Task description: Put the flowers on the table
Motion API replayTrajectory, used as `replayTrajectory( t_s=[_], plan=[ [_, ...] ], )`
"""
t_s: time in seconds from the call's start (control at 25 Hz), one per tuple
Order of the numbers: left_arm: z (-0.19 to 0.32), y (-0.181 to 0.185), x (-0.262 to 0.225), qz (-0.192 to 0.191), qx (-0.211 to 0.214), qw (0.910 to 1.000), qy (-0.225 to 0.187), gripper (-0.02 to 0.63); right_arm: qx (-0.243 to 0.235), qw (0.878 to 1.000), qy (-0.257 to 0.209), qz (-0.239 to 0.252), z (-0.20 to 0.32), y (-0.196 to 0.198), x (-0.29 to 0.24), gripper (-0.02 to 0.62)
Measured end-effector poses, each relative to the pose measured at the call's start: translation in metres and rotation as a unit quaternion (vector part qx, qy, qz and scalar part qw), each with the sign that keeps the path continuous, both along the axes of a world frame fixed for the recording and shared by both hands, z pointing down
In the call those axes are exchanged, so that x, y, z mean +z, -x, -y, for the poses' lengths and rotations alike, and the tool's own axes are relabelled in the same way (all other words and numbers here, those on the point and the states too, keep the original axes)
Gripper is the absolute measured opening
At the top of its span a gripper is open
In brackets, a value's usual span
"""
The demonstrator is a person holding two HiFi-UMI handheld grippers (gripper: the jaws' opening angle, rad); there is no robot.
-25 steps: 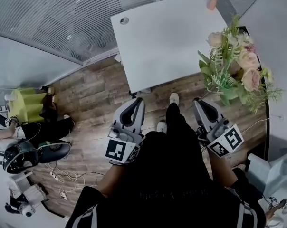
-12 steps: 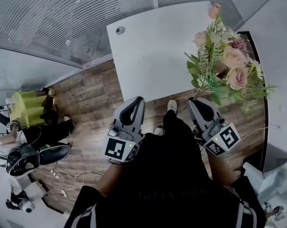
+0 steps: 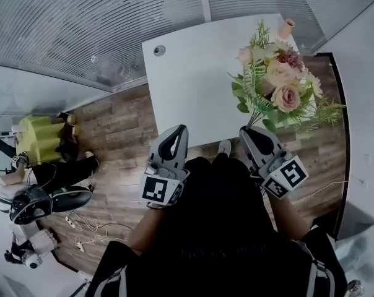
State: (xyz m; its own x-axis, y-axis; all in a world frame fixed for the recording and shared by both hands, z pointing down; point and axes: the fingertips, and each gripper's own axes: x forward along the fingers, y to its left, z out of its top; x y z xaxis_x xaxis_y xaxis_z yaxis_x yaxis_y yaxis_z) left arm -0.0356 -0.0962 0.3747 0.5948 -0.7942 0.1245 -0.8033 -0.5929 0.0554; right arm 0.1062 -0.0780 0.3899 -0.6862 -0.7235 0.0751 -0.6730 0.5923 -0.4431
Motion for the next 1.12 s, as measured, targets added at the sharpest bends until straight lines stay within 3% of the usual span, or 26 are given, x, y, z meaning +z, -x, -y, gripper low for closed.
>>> replayTrajectory(
  t_s=[0.32, 0.56, 0.76, 0.96, 1.12],
  plan=[
    [0.038, 0.022, 0.028, 0.006, -0.016, 0.9998, 0.015, 0.02, -0.008, 0.999, 0.052, -0.001, 0.039, 0.012, 0.038, 0.034],
    [0.055, 0.024, 0.044, -0.001, 0.008, 0.9992, 0.04, 0.02, -0.012, 0.994, 0.11, 0.014, 0.055, 0.032, 0.062, 0.034],
    [0.062, 0.017, 0.054, -0.018, 0.039, 0.997, 0.065, 0.018, -0.008, 0.993, 0.11, -0.034, 0.065, 0.04, 0.081, 0.034],
    [0.065, 0.011, 0.08, 0.028, 0.063, 0.9961, 0.054, 0.018, -0.023, 0.99, 0.129, -0.054, 0.067, 0.052, 0.106, 0.034],
    [0.068, 0.008, 0.098, 0.021, 0.063, 0.9941, 0.085, 0.018, -0.026, 0.987, 0.149, -0.053, 0.068, 0.056, 0.122, 0.034]
  ],
)
